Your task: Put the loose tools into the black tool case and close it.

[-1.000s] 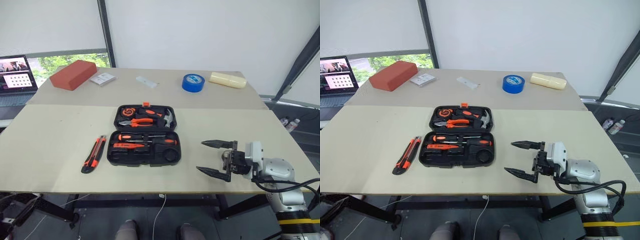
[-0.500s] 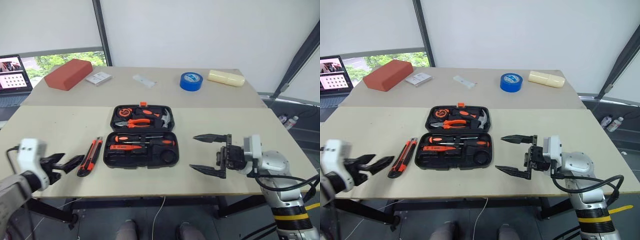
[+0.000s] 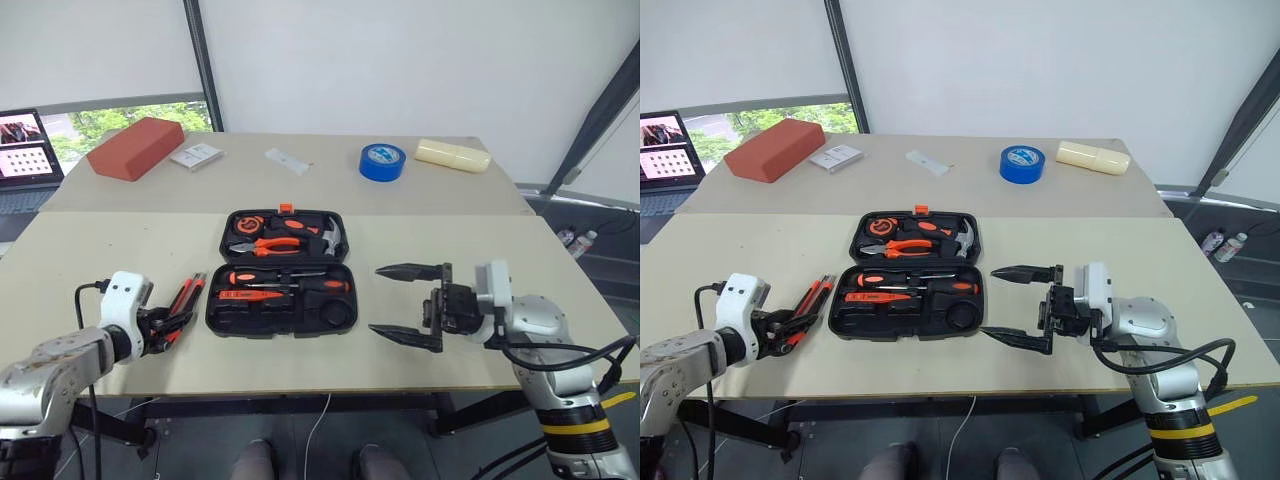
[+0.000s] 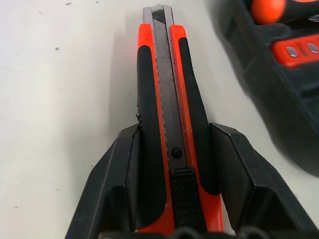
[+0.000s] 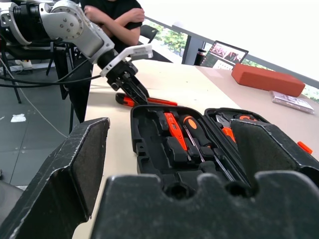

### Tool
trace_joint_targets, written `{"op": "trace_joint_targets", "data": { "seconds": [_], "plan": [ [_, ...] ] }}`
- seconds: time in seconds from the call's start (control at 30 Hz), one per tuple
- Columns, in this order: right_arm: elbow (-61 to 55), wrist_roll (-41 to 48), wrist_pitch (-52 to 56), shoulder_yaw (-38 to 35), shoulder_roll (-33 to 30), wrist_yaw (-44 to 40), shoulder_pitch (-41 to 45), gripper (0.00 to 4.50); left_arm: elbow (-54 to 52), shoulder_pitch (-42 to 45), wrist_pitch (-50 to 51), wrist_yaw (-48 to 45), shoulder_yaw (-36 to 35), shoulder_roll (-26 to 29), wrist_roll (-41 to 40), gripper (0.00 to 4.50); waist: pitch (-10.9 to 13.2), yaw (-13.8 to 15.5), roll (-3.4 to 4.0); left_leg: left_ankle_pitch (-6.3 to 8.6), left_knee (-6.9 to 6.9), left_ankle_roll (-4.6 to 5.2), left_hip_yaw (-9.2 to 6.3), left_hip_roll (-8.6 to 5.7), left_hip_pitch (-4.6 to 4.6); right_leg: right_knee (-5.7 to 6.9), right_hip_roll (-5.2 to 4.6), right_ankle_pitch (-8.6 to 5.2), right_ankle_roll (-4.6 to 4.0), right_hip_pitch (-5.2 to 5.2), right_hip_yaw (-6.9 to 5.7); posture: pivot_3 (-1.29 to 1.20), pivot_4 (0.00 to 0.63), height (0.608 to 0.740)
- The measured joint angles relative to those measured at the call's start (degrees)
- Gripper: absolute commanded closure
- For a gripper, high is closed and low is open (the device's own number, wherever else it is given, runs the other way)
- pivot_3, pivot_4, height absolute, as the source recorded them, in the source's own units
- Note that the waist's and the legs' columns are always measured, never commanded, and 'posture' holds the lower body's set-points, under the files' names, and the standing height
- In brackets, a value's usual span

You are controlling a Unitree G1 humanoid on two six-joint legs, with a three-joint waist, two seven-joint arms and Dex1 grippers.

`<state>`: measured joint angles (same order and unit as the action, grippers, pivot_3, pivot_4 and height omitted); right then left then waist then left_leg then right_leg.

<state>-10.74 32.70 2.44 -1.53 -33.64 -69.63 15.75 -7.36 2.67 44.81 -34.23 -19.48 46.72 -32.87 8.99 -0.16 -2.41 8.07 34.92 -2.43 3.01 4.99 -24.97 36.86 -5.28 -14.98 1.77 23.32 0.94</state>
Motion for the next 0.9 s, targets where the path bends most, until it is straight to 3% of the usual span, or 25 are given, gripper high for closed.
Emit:
{"op": "trace_joint_targets", "data": {
  "seconds": [0.13, 0.2, 0.33, 0.47, 0.6, 0.9],
  "plan": [
    [-0.1, 0.1, 0.4, -1.9, -2.0, -0.1, -1.0, 0.00, 5.5, 3.0, -17.7, -19.5, -0.1, 7.8, 2.7, 2.84, 0.1, 0.8, -0.03, 0.02, 0.02, -0.04, 0.10, -0.02, -0.16, -0.11, -0.12, -0.04, -0.17, 0.18, -0.04, 0.00, 0.150, 0.740],
    [-0.1, 0.1, 0.4, -2.0, -2.3, -0.1, -1.1, 0.00, 5.8, 6.5, -22.6, -25.8, 2.0, 8.9, 3.4, 2.84, 0.1, 1.2, 0.03, 0.03, 0.03, -0.07, 0.20, -0.06, -0.16, -0.18, -0.24, -0.05, -0.14, 0.27, -0.09, 0.00, 0.150, 0.740],
    [0.7, -0.1, 0.3, -2.7, -3.9, -0.7, -1.9, 0.00, 5.7, 16.1, -29.7, -37.4, 14.7, 7.4, 6.9, 2.84, 0.1, 1.6, 0.06, 0.00, 0.23, -0.02, 0.27, -0.09, -0.36, -0.21, -0.22, 0.04, 0.02, 0.00, -0.01, 0.00, 0.150, 0.740],
    [1.6, -0.5, 0.2, -3.4, -4.8, -1.3, -3.1, 0.00, 7.0, 21.8, -32.5, -40.6, 23.7, 5.2, 13.1, 2.84, 0.1, 1.1, 0.05, -0.31, 0.22, 0.49, 0.15, -0.03, -0.37, -0.08, -0.02, 0.18, 0.41, 0.02, 0.02, 0.00, 0.150, 0.740],
    [1.3, -0.6, 0.1, -3.9, -5.2, -1.0, -4.5, 0.00, 10.7, 27.3, -42.6, -41.9, 29.7, 1.8, 20.4, 2.84, 0.1, 0.8, 0.06, -0.32, 0.18, 0.51, 0.09, -0.02, -0.36, -0.07, 0.02, 0.17, 0.40, 0.02, 0.03, 0.00, 0.150, 0.740],
    [0.2, -1.0, 0.1, -4.1, -5.2, 0.0, -6.9, 0.00, 20.1, 29.4, -50.4, -44.3, 32.8, 0.7, 26.8, 2.84, 0.1, 0.8, 0.06, -0.33, 0.33, 0.52, 0.09, -0.02, -0.36, -0.04, 0.01, 0.15, 0.46, -0.04, 0.06, 0.00, 0.150, 0.740]
  ]
}}
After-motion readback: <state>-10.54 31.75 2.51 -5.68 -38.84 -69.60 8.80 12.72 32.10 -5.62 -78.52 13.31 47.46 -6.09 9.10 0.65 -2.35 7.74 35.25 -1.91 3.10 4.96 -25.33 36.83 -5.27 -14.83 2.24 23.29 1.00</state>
